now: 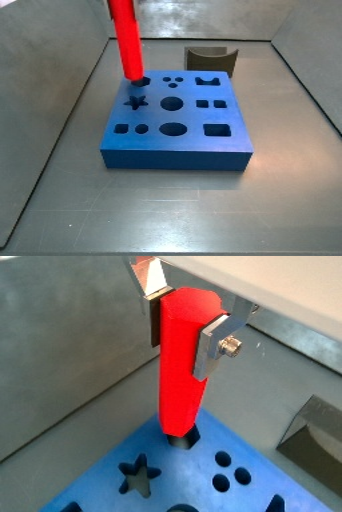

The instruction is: Insert the hexagon object.

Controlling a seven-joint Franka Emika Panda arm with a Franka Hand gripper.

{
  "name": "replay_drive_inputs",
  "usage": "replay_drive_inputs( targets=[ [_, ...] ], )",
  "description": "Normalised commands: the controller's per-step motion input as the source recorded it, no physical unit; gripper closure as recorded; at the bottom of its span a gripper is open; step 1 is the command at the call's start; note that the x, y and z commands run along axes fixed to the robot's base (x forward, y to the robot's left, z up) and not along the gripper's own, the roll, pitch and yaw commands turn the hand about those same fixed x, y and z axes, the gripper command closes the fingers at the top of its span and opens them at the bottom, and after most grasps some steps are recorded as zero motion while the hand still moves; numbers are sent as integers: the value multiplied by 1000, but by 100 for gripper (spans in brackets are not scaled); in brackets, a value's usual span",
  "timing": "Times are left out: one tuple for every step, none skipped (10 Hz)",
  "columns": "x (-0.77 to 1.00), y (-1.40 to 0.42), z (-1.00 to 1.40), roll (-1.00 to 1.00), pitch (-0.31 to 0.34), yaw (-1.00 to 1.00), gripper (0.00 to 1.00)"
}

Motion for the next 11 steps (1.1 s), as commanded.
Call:
replay_drive_inputs(
  targets=[
    [251,94,-329,-26,0,0,100],
    [291,46,-349,-24,0,0,100],
    [240,111,-380,0,0,0,100],
    [246,66,-463,0,0,0,100],
    [303,0,-574,0,-13,-11,100],
    [66,0,-911,0,-161,-3,100],
    [0,0,-1000,73,-104,-6,100],
    [0,0,-1000,64,-99,0,100],
    [-6,0,-920,77,-169,0,100],
    [-17,106,0,-76,-26,-31,100],
    [0,0,0,0,-1,0,100]
  ],
)
